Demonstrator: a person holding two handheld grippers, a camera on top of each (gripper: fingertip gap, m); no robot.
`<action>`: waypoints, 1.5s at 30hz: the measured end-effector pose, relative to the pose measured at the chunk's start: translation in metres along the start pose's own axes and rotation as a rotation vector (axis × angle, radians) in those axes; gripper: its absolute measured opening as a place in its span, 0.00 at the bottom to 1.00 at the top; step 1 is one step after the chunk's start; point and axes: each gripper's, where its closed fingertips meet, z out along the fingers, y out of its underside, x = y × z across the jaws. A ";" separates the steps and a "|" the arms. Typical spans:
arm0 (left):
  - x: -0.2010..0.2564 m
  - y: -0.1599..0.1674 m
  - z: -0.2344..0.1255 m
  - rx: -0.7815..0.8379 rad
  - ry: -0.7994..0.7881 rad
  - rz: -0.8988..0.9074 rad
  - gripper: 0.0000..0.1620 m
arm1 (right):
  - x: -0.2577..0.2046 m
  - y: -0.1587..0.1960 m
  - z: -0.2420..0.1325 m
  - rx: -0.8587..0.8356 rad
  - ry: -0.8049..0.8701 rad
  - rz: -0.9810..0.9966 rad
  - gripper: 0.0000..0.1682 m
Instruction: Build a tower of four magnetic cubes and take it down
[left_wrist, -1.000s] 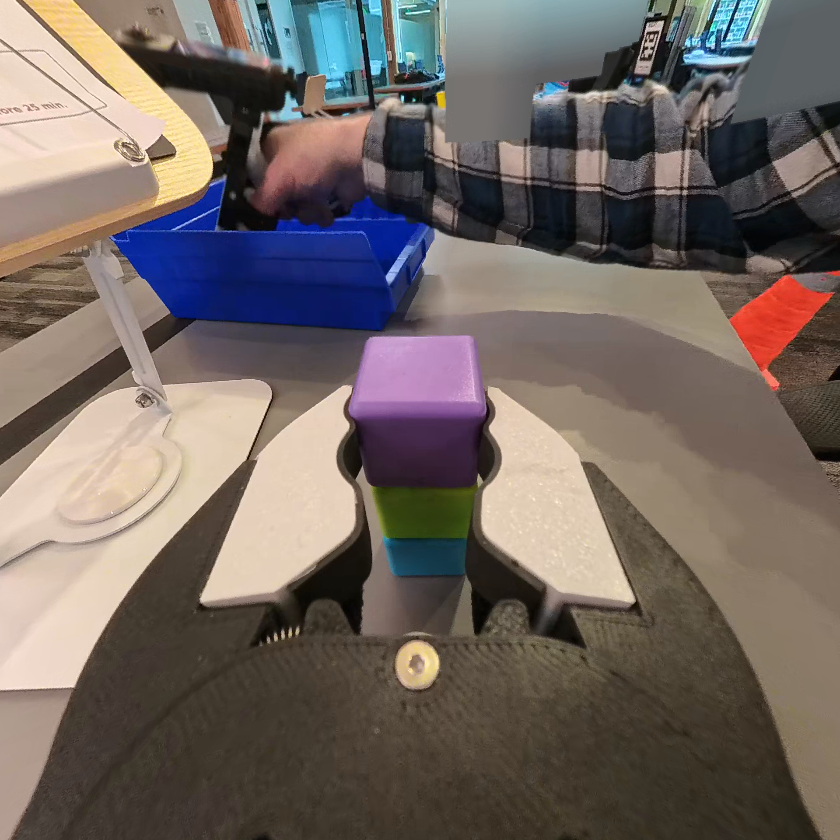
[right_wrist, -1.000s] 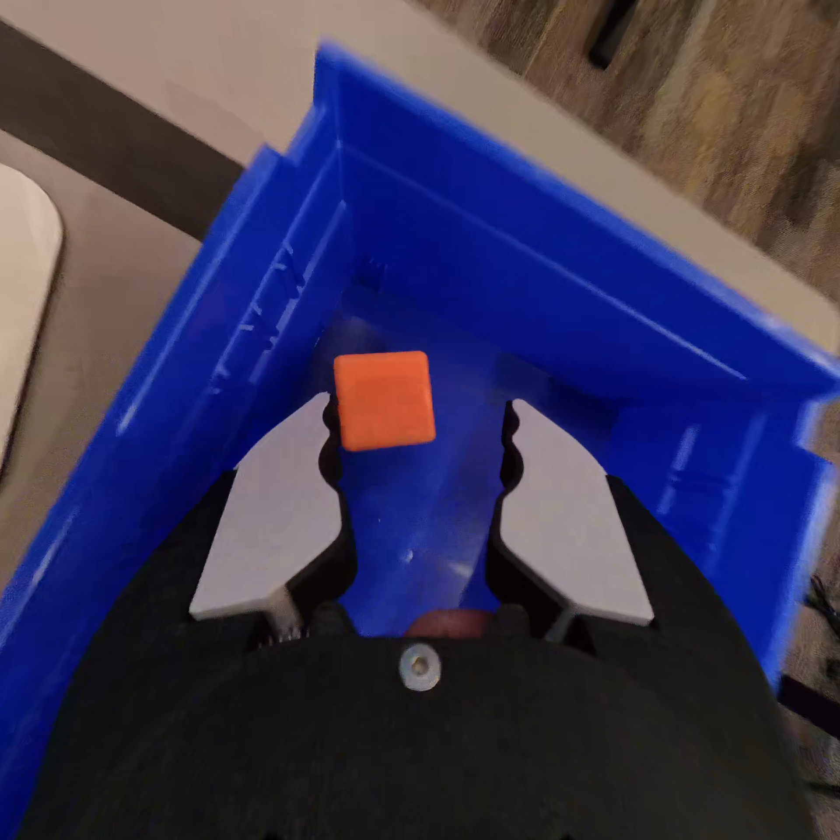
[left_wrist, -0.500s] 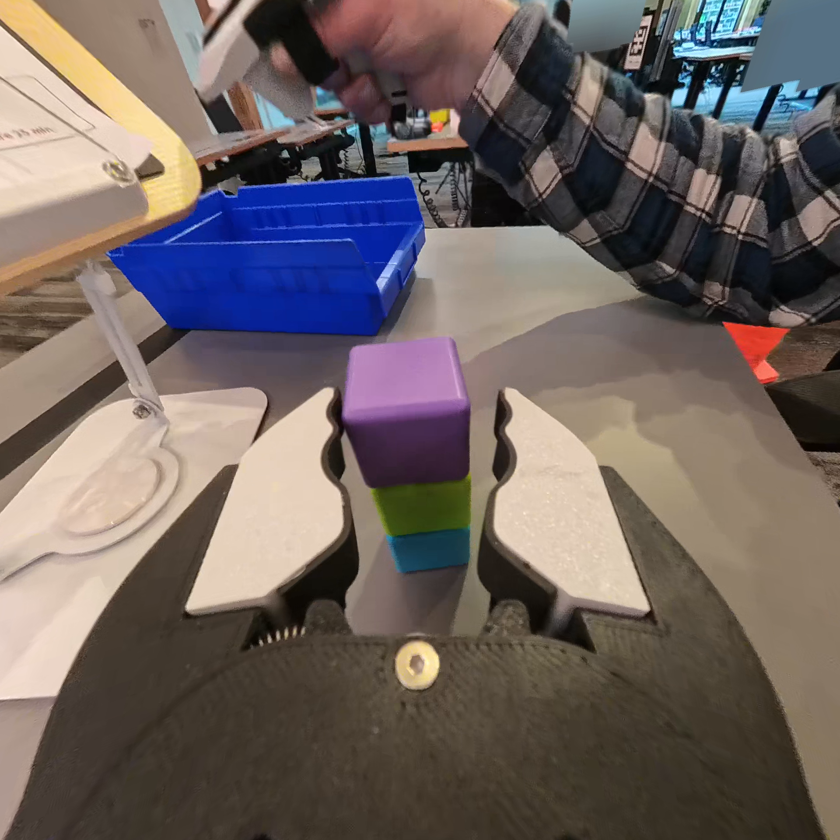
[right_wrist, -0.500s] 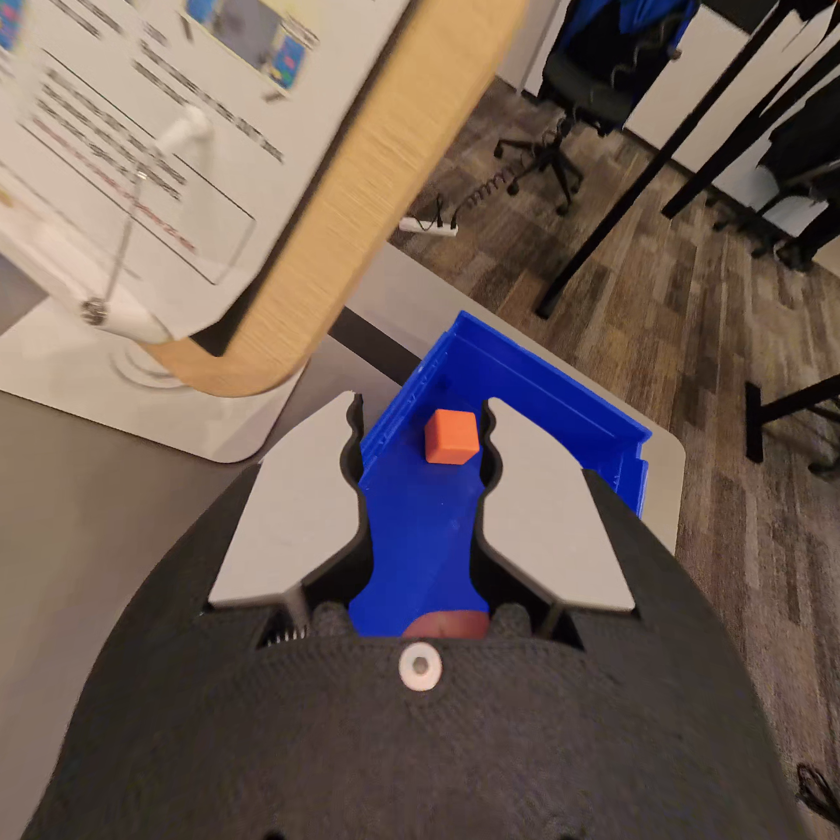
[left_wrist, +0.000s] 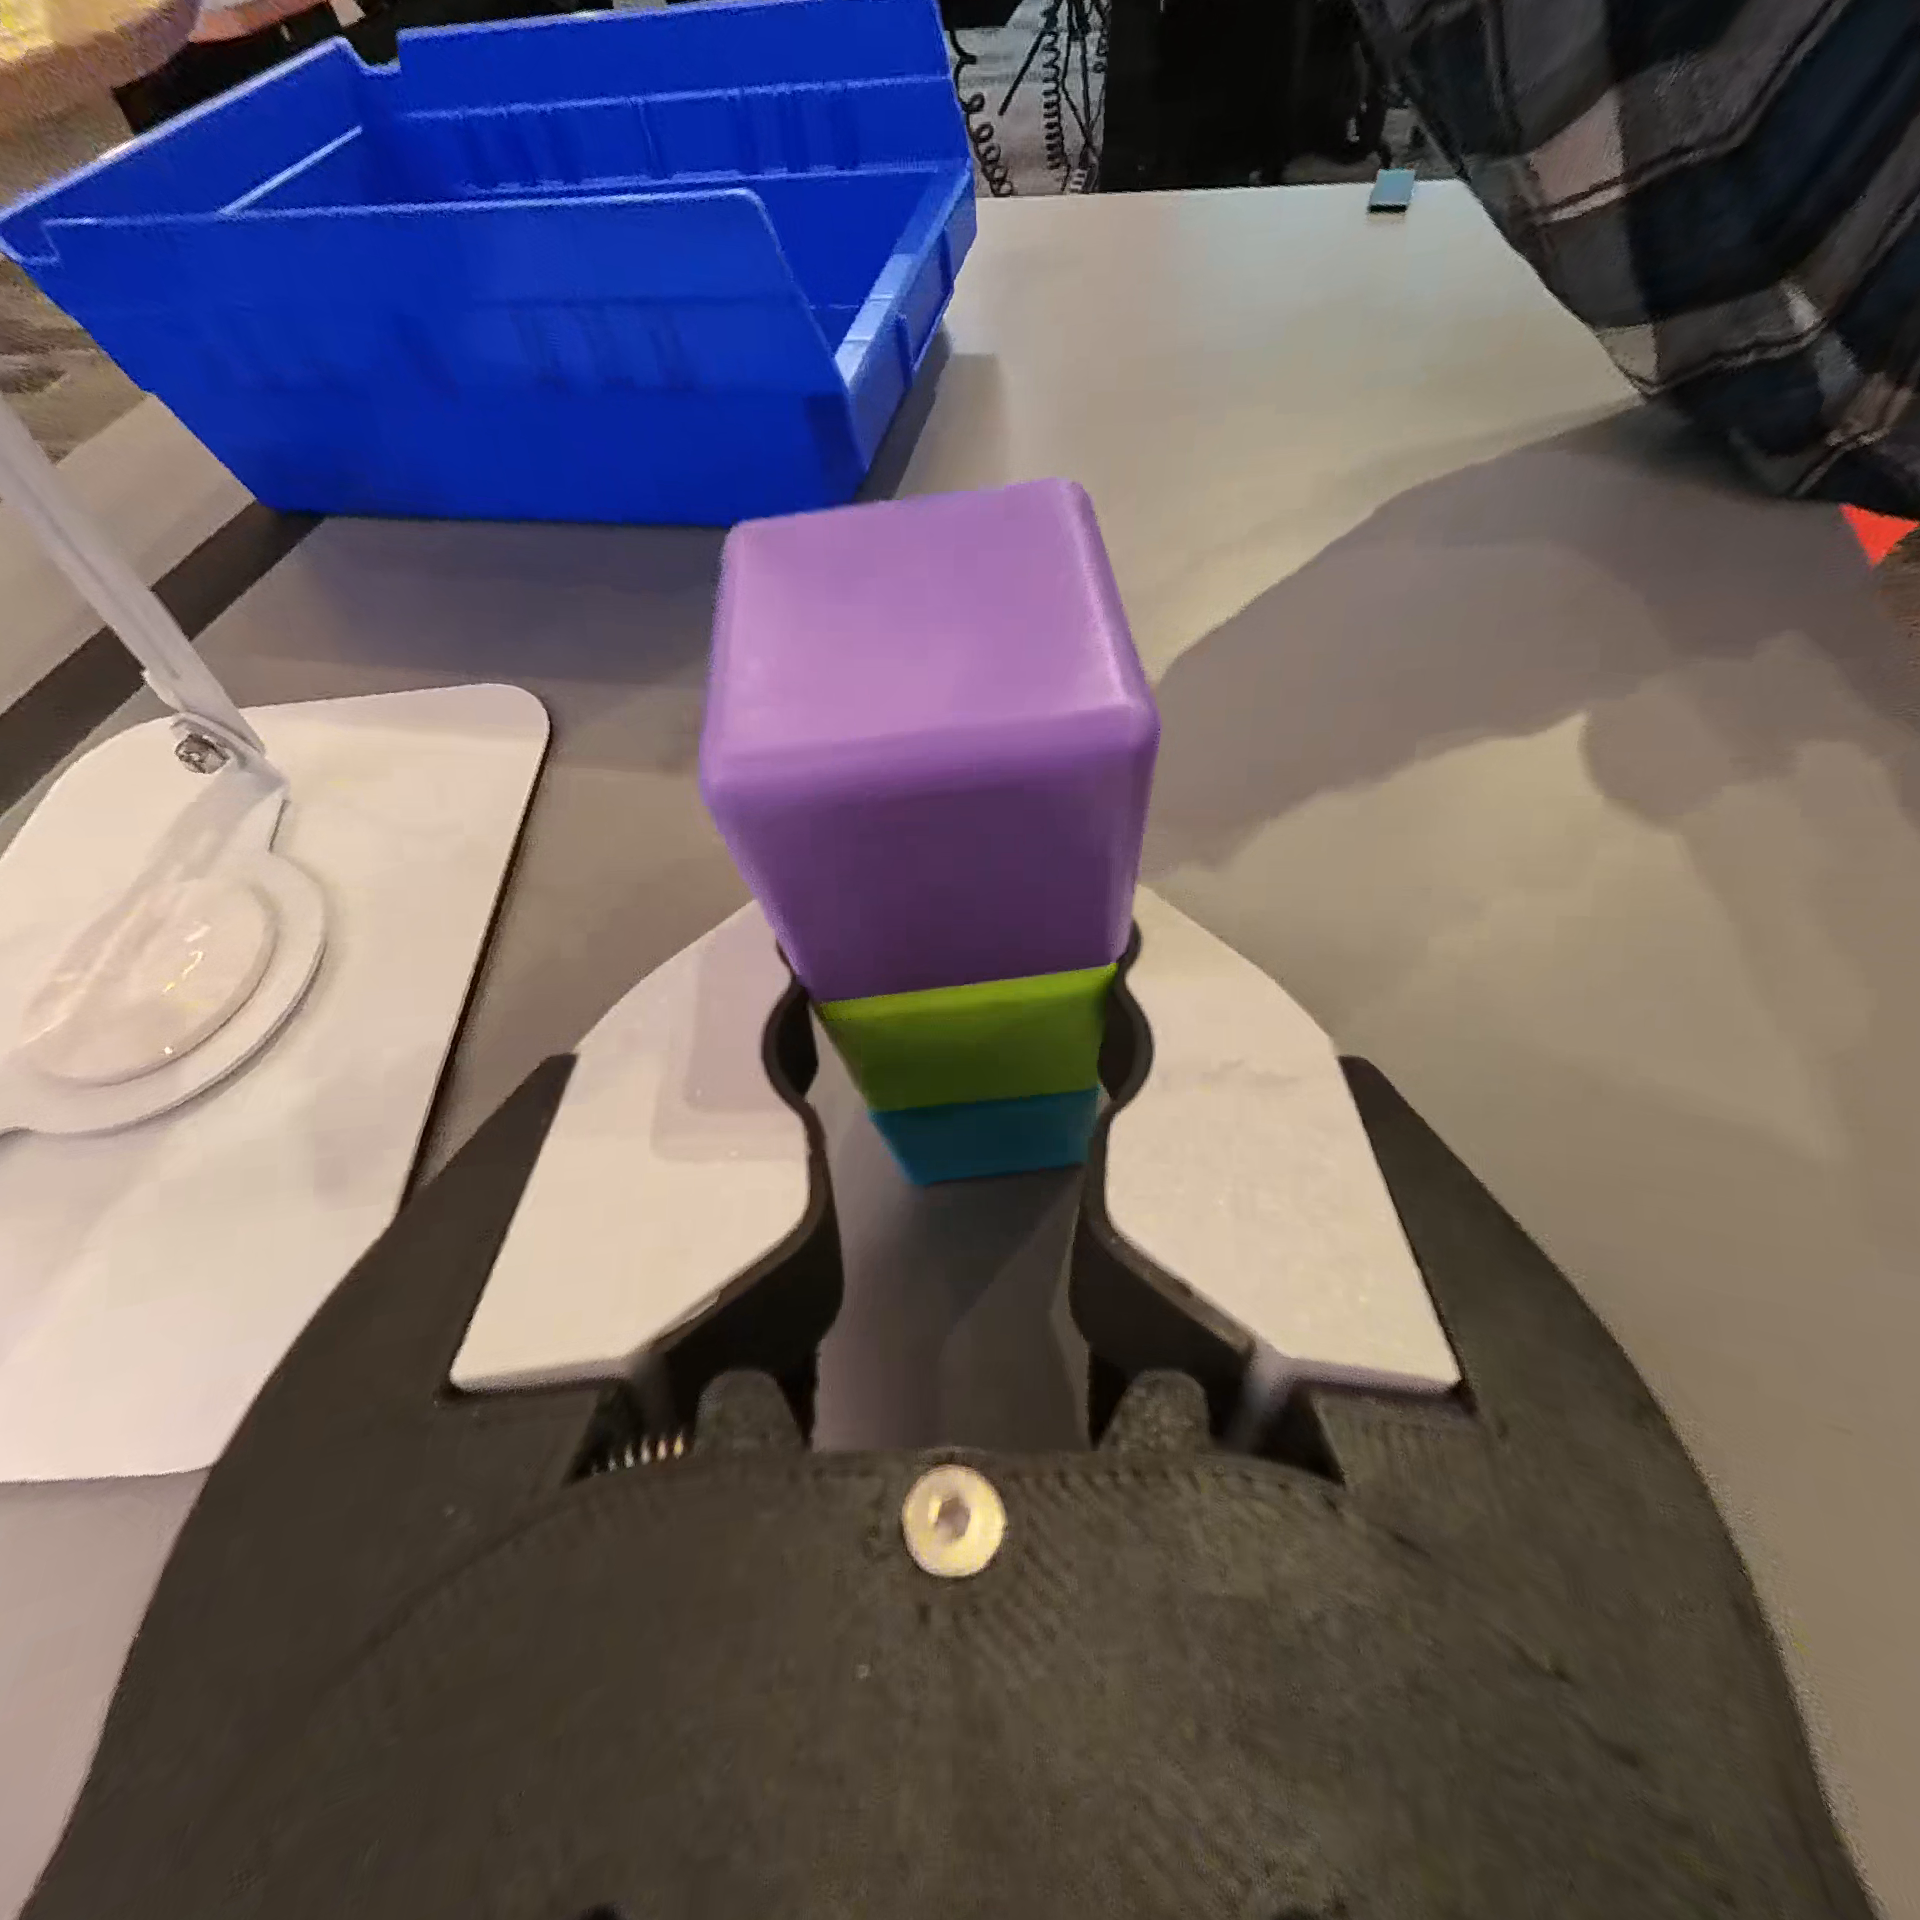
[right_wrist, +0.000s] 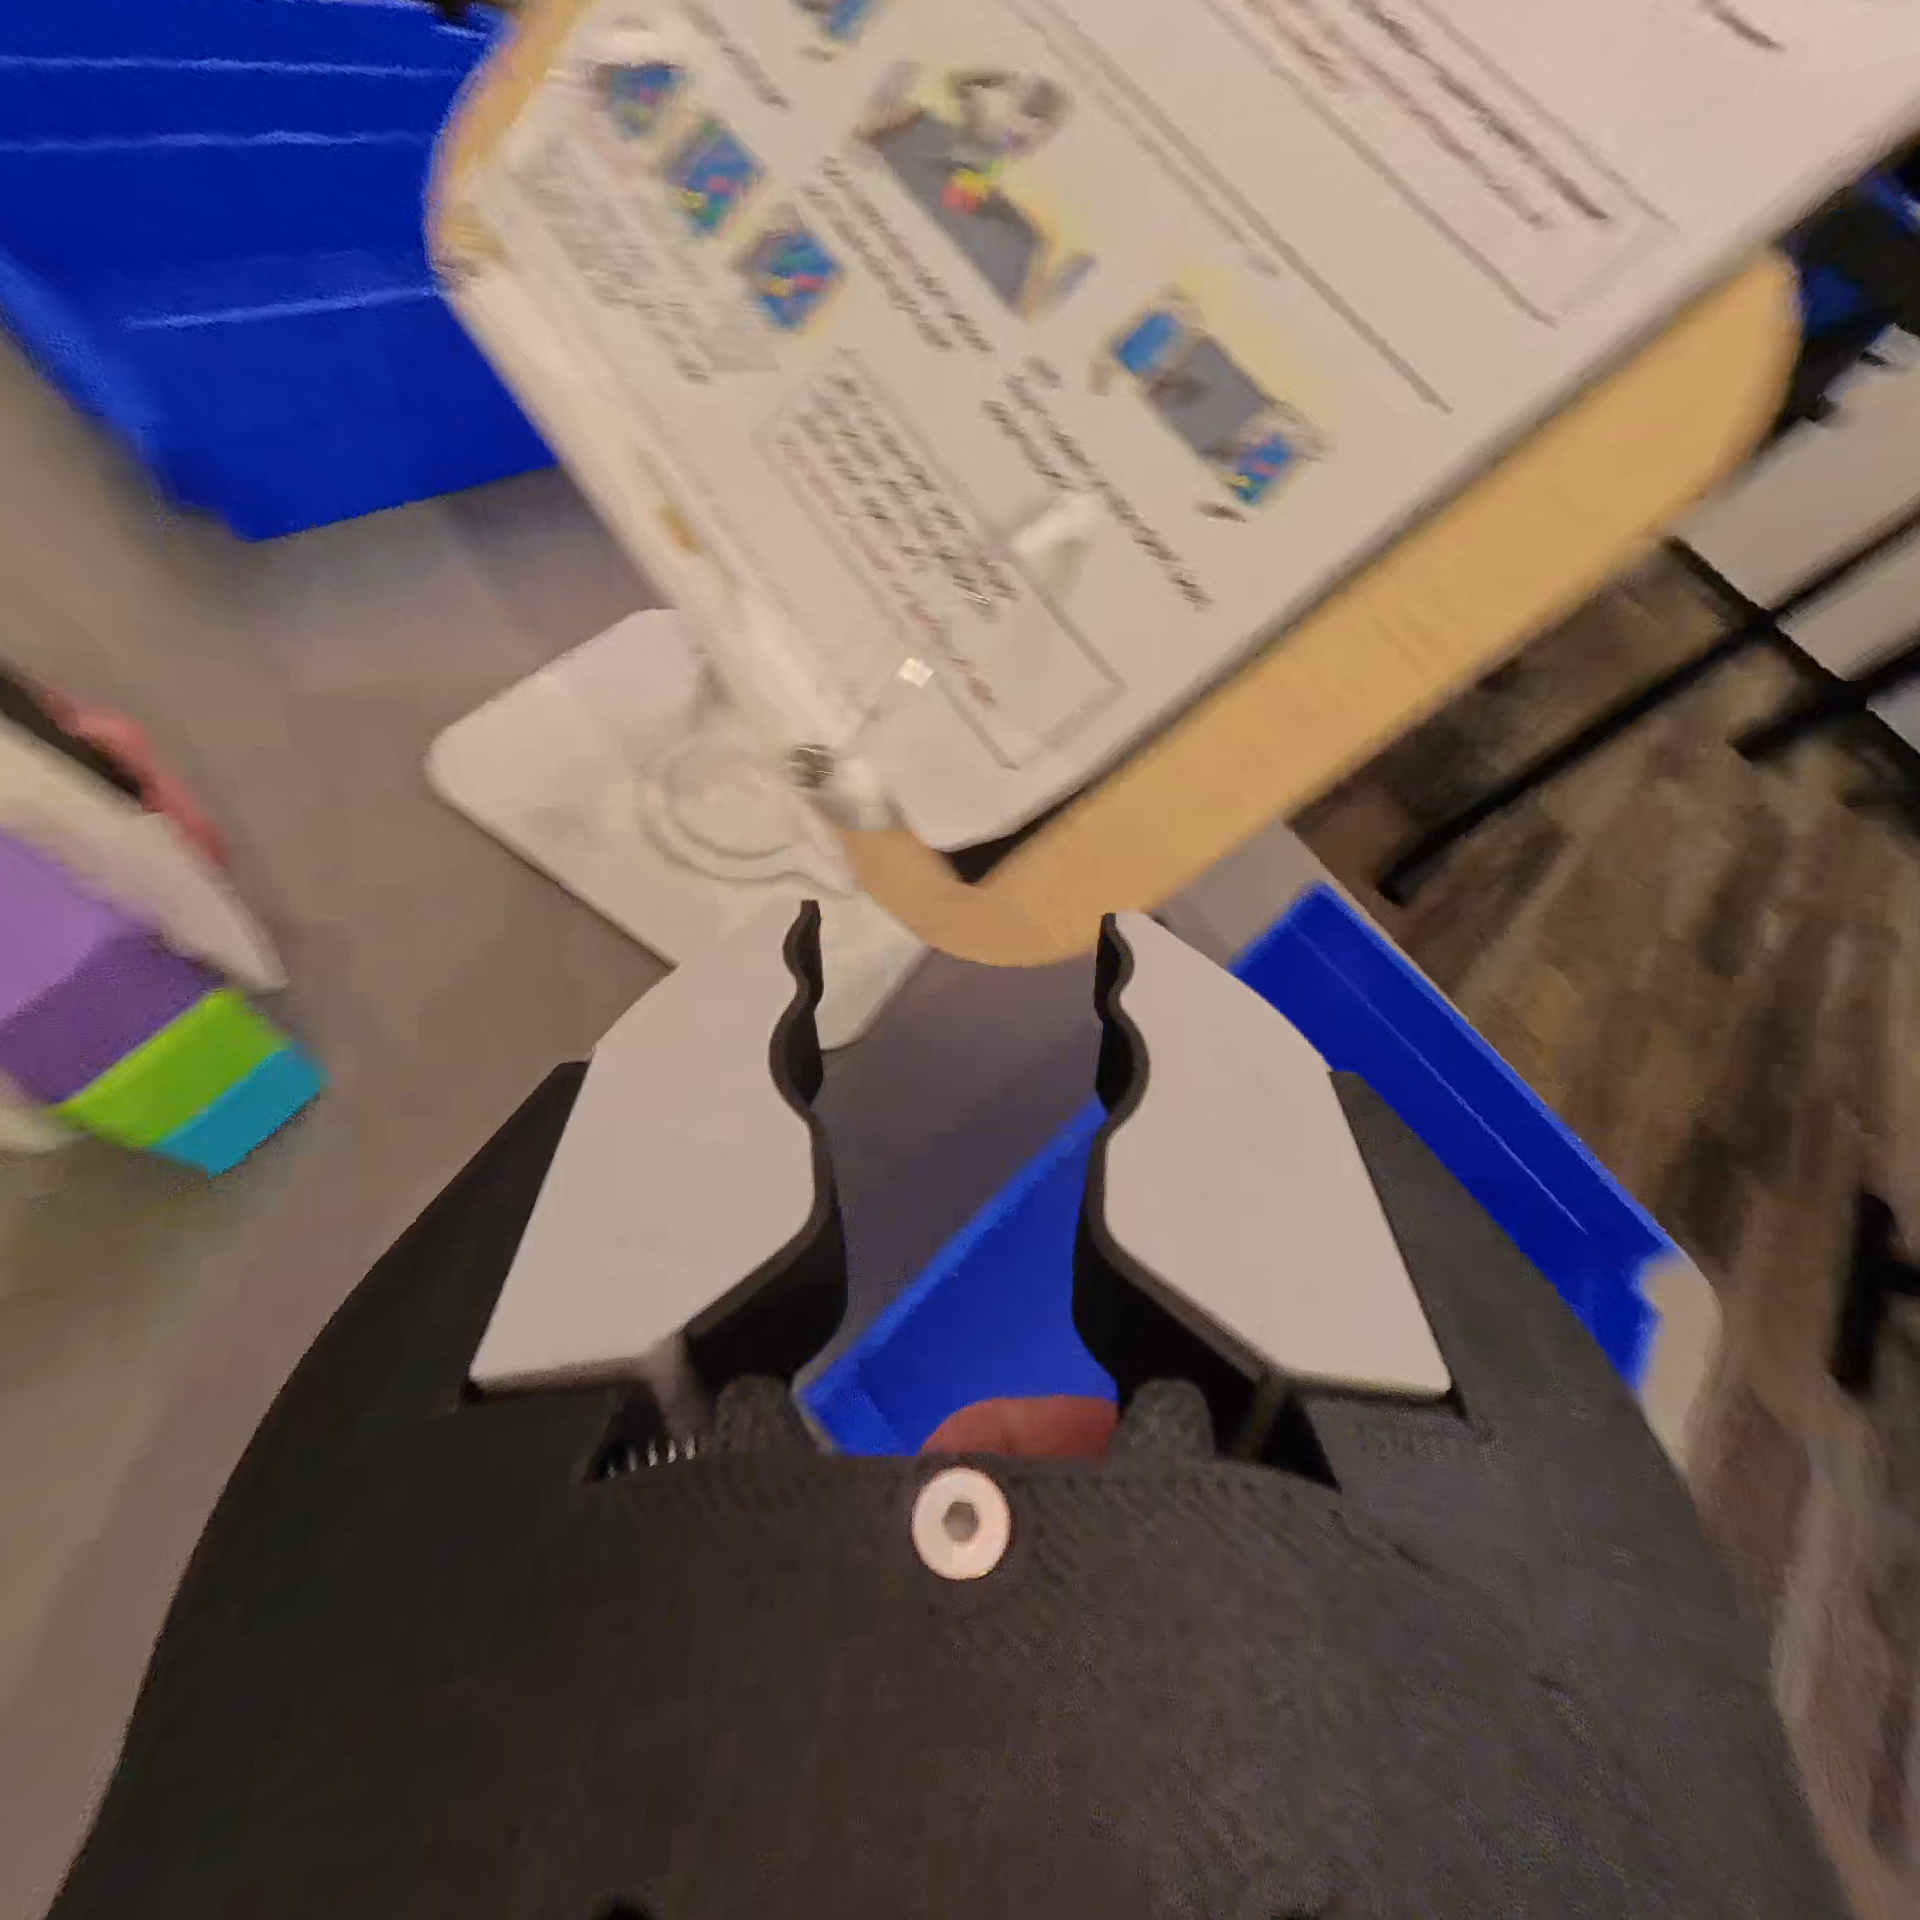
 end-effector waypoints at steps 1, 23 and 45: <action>-0.001 0.000 0.000 0.001 -0.003 -0.007 0.31 | -0.020 -0.005 0.000 0.010 -0.089 -0.030 0.30; 0.000 0.000 0.000 0.001 0.009 0.000 0.31 | -0.228 0.034 0.054 -0.208 -0.804 -0.455 0.33; -0.001 0.000 0.000 0.003 0.008 -0.008 0.31 | 0.173 0.109 -0.005 -0.012 0.488 0.411 0.33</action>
